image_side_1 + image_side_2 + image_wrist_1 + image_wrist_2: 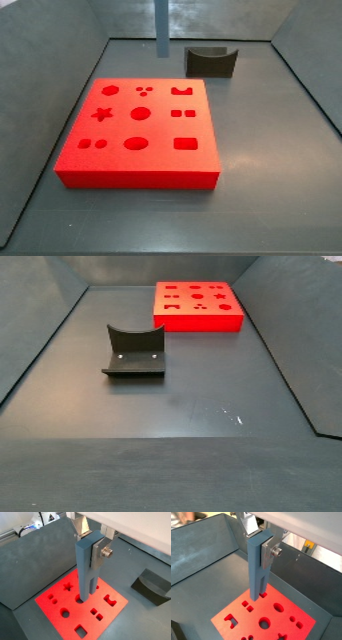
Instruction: Insert the double-square object.
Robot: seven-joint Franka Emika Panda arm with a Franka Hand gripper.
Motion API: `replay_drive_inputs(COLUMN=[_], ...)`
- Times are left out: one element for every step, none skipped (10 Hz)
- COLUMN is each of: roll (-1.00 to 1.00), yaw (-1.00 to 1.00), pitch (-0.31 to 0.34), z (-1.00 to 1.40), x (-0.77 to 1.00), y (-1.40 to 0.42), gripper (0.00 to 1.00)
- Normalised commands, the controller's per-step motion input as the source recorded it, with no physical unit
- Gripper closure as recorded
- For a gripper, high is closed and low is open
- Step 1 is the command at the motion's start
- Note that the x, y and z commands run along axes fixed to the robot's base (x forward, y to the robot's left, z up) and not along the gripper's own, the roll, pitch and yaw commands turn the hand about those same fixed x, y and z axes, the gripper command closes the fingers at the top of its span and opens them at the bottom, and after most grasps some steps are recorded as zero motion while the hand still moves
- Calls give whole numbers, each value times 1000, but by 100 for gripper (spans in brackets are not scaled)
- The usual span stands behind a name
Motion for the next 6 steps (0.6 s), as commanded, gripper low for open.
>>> replay_drive_inputs(roll=[0,80,-1,0,0,0], yaw=[0,-446,-1000,-1000,-1000,-1000], pitch=[0,0,0,0,0,-4], z=[0,0,-97,-111,-109,-223], x=[-20,-91,46,40,43,60], y=[0,-129,0,0,0,3], gripper=[100,100,100,100,100,100])
